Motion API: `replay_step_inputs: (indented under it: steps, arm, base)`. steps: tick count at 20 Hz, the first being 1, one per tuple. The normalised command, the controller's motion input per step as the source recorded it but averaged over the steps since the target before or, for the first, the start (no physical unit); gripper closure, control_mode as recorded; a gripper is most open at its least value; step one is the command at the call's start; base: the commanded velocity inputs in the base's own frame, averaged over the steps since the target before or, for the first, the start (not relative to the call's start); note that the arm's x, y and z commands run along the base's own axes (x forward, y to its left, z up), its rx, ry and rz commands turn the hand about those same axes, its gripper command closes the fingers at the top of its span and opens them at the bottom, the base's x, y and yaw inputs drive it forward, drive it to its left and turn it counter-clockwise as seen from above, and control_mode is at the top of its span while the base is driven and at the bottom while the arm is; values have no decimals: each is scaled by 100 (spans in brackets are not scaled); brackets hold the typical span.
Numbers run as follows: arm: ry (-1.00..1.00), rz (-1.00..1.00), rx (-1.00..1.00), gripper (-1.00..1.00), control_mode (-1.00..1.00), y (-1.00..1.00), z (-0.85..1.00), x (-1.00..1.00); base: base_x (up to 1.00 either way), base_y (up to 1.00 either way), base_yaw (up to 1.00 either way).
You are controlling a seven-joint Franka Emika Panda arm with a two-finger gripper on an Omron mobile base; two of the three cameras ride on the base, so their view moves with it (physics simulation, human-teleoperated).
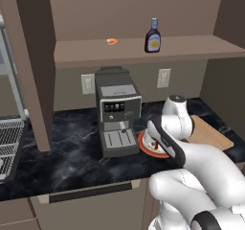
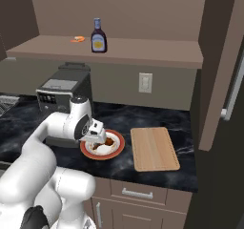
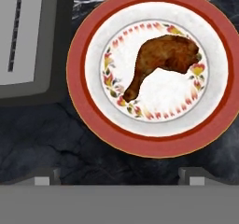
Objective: Pick the chicken drumstick from the plate and place it on the cutting board. Then pick the condiment bottle from the cabinet and place it next to the cutting board.
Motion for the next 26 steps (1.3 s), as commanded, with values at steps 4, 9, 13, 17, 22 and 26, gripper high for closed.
replay_step_inputs:
  steps: [4, 9, 13, 17, 22, 26]
  arm:
    - [0, 0, 0, -100, -100, -1, -12, 19]
    - [0, 0, 0, -100, -100, -4, -11, 17]
    - [0, 0, 0, -100, -100, -6, -10, 13]
    - [0, 0, 0, -100, -100, -7, -10, 10]
    - [0, 0, 0, -100, -100, -4, -11, 9]
    - [0, 0, 0, -100, -100, -1, -13, 9]
  base:
    - [0, 0, 0]
    - [0, 0, 0]
    - [0, 0, 0]
    - [0, 0, 0]
    - [0, 0, 0]
    - [0, 0, 0]
